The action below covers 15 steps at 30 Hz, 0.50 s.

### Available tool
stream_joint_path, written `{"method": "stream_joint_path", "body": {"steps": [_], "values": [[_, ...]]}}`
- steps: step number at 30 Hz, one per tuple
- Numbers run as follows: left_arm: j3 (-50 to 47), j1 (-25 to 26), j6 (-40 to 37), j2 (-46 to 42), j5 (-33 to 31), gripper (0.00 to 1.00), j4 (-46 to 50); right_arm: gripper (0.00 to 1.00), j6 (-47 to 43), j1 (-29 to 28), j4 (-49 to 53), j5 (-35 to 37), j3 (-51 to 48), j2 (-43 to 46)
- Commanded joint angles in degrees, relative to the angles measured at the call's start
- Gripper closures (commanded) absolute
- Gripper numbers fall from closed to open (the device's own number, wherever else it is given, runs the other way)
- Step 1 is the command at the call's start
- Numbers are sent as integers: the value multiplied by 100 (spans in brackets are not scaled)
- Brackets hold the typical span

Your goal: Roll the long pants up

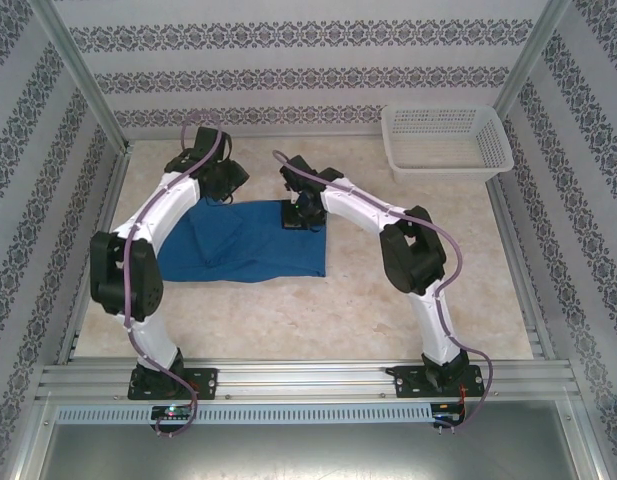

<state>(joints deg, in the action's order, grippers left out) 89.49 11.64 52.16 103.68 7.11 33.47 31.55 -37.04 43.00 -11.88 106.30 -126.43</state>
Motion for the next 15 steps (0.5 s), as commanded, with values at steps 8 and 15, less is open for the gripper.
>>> {"method": "stream_joint_path", "body": {"steps": [8,15], "values": [[80,740,957,631,-634,100,198,100,265,125,-609,-643,-319,-232],[-300,862,1266,1063,-1021,100,277,100,143,284,-571,-693,-553,-276]]}}
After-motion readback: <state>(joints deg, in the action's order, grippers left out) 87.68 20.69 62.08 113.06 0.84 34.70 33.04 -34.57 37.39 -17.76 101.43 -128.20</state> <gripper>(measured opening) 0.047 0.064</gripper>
